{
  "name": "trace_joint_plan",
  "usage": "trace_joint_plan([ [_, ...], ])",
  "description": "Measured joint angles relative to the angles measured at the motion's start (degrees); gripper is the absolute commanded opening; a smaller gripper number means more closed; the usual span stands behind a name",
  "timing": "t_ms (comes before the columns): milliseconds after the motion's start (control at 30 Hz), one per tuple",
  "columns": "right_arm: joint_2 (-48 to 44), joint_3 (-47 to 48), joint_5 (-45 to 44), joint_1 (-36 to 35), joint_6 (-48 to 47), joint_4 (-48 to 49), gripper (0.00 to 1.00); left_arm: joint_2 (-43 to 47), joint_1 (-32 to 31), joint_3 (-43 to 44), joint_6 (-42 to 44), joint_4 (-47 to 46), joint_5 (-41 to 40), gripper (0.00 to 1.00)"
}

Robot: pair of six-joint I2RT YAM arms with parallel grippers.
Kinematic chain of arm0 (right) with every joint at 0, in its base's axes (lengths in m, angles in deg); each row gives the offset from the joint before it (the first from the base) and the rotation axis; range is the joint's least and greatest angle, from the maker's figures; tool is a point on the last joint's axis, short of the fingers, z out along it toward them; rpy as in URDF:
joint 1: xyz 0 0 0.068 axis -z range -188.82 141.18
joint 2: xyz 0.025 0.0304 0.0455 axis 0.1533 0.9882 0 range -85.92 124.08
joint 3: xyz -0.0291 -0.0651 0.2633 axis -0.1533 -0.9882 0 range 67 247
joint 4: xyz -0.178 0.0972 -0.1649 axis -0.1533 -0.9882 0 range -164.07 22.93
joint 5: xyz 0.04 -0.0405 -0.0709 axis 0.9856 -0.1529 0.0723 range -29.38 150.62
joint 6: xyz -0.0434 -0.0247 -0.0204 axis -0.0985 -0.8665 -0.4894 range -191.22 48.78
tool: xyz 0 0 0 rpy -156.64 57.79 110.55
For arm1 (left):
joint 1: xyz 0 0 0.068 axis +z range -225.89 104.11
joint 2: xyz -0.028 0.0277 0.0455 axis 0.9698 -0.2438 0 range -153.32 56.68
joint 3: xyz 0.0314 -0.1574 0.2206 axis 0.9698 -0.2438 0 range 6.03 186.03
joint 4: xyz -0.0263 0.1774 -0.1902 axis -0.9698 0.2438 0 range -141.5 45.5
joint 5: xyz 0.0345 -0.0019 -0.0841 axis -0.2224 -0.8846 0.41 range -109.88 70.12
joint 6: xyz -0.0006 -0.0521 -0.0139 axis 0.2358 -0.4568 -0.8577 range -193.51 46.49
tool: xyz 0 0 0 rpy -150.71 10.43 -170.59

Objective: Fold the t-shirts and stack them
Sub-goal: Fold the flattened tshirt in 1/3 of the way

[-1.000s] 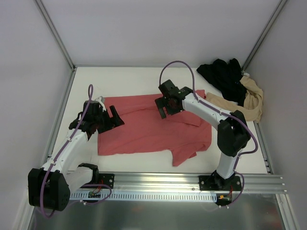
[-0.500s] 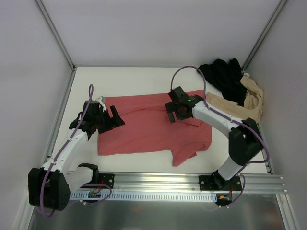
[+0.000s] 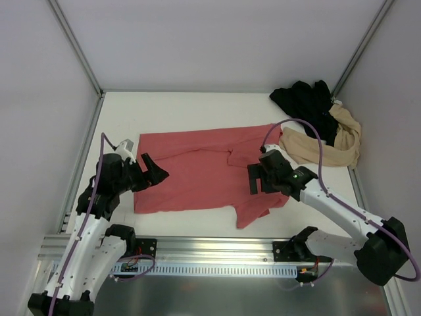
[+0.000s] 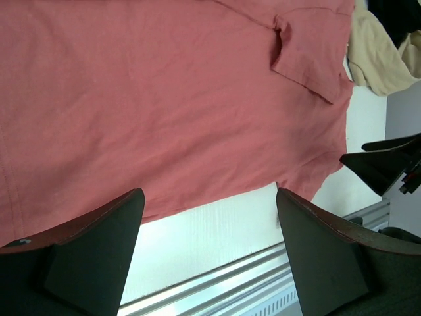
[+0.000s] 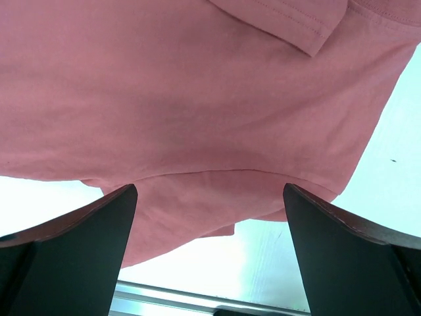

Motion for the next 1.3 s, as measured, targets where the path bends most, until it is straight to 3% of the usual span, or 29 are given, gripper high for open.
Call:
trace_joint_plan([
  [133, 2.6, 0.7, 0.1, 0.5, 0.2, 0.2, 0.99, -2.0, 0.0, -1.6, -2.2, 0.2, -0.5, 0.83],
  [367, 18.6, 6.8, 1.5, 1.0, 0.2, 3.3, 0.99, -19.1, 0.0, -2.8, -7.9, -0.8, -0.1, 0.79],
  [467, 22.4, 6.8, 2.1, 1.1, 0.5, 4.8, 1.0, -21.5, 0.0, -3.5, -9.0, -0.6, -0.6, 0.8],
  [767, 27.0, 5.1, 3.5, 3.1, 1.9, 8.9, 1.0, -25.5, 0.0, -4.3, -10.4, -2.2, -3.4, 0.8],
  [1067, 29.4, 7.4, 3.9, 4.8, 1.9, 9.3, 0.99, -36.1, 0.0, -4.5, -11.9, -6.8, -3.9, 0.8],
  [1300, 31.4, 9.4, 4.0, 5.8, 1.5, 9.4, 0.99, -44.6, 0.0, 0.7, -13.7, -8.9, -0.9, 0.8],
])
